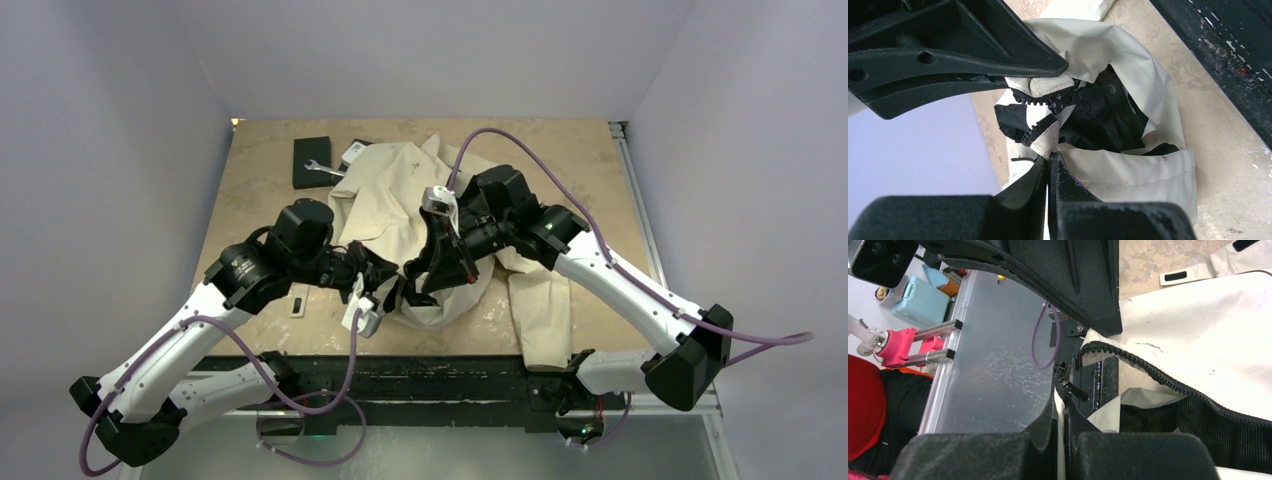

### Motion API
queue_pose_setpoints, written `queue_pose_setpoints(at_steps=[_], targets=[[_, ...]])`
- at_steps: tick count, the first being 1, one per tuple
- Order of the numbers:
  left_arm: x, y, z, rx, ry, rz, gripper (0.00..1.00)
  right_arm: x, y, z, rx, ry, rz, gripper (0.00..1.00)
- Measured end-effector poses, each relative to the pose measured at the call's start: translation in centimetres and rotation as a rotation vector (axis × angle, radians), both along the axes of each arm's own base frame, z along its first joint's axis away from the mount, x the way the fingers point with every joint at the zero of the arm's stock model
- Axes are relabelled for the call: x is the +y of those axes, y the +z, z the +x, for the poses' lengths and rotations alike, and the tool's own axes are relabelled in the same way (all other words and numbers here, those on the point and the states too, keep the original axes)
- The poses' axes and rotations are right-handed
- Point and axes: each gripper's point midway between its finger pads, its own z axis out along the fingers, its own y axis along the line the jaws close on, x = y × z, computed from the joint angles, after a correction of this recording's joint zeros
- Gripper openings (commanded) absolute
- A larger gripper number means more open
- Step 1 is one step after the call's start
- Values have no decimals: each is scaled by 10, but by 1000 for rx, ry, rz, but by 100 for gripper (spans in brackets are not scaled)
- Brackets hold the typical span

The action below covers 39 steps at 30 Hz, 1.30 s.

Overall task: Zip up the jacket
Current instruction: Insert the zipper into the jacket.

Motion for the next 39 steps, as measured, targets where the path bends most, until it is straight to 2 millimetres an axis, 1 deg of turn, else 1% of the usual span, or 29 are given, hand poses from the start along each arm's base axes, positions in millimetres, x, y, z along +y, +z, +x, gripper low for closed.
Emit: queue_pose_setpoints(at_steps=[13, 19, 24, 27, 31, 39], targets=[[-1, -1, -1, -17, -18, 4, 0, 1, 3, 3, -10, -12, -1, 0], [-1, -3, -1, -33, -31, 12, 0, 0, 8, 8, -21, -32, 4, 0], [0, -6, 1, -33, -21, 19, 0, 0, 6, 12, -24, -50, -5, 0], [-1, -3, 4, -36, -2, 8, 0, -1, 1, 10, -9, -53, -16, 0], [-4, 3, 9, -50, 18, -13, 0, -4, -12, 9, 20, -62, -46, 0], [-5, 5, 11, -50, 27, -24, 0, -4, -14, 11, 19, -74, -54, 0]])
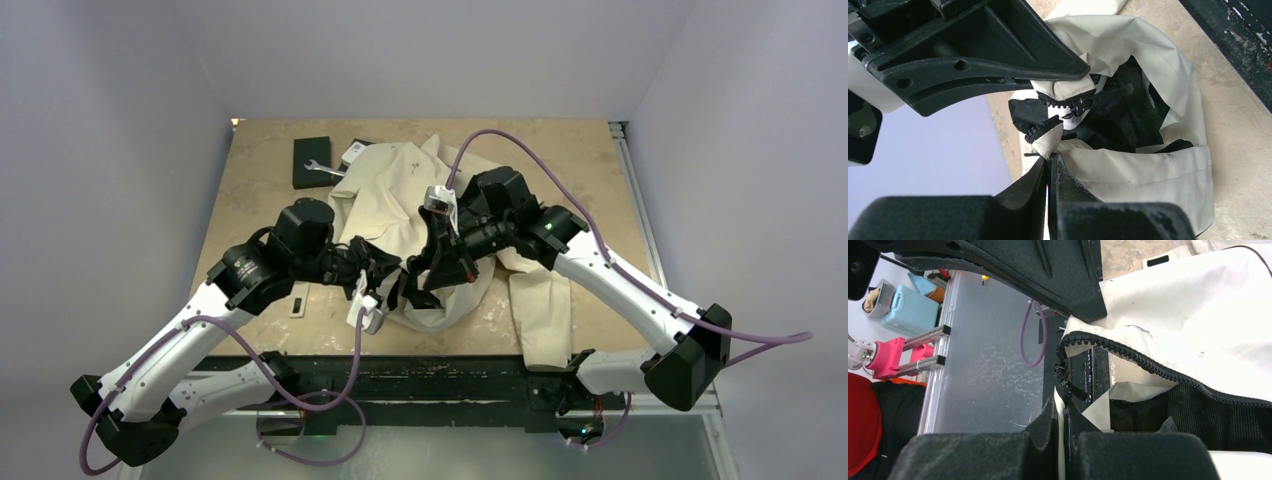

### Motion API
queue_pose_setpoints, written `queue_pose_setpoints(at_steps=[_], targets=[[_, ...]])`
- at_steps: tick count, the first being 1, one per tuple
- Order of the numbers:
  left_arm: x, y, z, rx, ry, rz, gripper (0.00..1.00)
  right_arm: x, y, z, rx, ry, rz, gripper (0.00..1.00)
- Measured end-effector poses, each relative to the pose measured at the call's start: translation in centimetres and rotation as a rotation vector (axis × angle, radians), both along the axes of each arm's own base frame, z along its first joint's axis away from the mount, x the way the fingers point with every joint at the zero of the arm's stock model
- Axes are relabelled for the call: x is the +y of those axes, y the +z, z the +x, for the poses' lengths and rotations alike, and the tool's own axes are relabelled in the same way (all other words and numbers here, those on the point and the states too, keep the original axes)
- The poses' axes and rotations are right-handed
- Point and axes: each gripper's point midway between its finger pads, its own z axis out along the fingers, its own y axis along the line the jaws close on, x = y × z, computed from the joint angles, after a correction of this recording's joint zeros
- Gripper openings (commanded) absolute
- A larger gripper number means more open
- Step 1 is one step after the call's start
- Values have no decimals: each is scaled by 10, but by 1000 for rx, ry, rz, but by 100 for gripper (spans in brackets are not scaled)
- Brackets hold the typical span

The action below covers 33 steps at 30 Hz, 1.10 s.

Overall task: Zip up the jacket
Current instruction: Insert the zipper into the jacket.

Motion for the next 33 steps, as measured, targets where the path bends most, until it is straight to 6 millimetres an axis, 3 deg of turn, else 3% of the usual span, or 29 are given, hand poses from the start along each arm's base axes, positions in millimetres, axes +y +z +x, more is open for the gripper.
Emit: queue_pose_setpoints(at_steps=[33], targets=[[5, -13, -5, -46, -39, 41, 0, 1, 6, 5, -13, -24, 1, 0]])
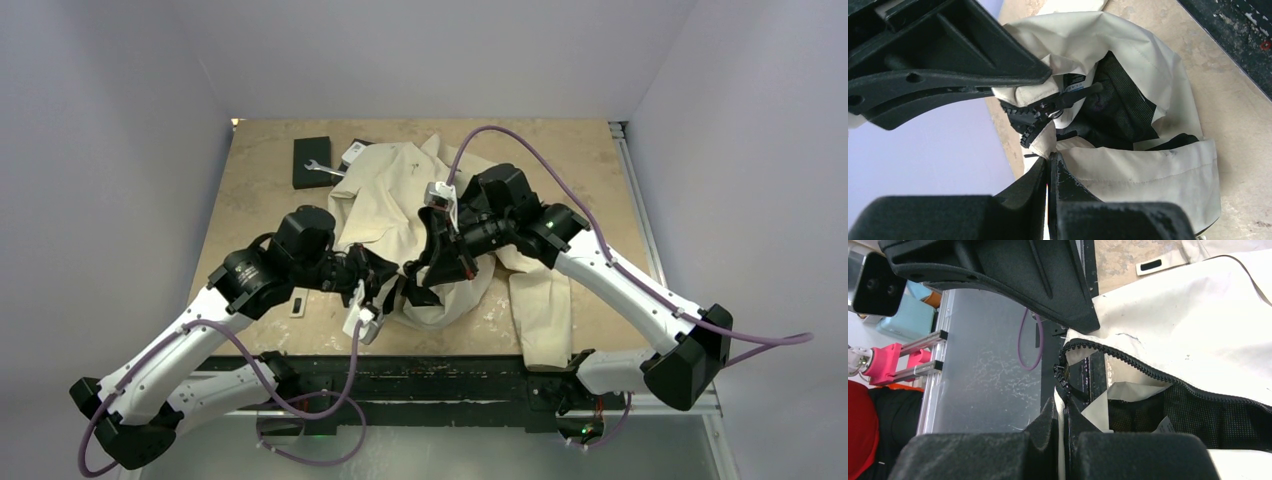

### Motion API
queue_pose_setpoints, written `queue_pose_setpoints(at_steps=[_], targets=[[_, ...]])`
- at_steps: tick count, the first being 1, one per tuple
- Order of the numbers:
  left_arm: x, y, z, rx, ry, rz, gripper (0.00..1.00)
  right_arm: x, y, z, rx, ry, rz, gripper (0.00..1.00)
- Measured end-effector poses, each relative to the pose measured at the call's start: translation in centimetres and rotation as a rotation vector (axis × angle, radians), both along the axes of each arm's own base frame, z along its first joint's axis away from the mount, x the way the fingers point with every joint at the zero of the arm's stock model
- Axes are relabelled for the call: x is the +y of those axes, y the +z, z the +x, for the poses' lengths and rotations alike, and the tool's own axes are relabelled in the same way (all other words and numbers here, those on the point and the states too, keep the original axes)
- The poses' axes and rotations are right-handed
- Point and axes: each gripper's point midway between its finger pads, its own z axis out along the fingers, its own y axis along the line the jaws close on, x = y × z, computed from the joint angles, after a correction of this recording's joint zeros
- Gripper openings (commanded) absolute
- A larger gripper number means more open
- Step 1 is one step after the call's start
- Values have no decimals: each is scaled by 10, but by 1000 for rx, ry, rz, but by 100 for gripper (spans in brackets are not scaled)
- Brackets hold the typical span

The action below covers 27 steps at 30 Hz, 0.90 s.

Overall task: Zip up the jacket
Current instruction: Insert the zipper into the jacket.

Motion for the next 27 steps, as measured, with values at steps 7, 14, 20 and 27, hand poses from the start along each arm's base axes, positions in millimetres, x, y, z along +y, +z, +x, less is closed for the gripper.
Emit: queue_pose_setpoints(at_steps=[7, 14, 20, 27], targets=[[1, -8, -2, -40, -26, 29, 0, 6, 0, 5, 23, 0, -5, 0], [2, -10, -2, -64, -42, 46, 0, 7, -2, 4, 41, 15, -4, 0], [1, -14, -4, -78, -64, 61, 0, 7, -1, 2, 47, 24, 2, 0], [1, -17, -5, -108, -90, 77, 0, 9, 4, 2, 63, 21, 16, 0]])
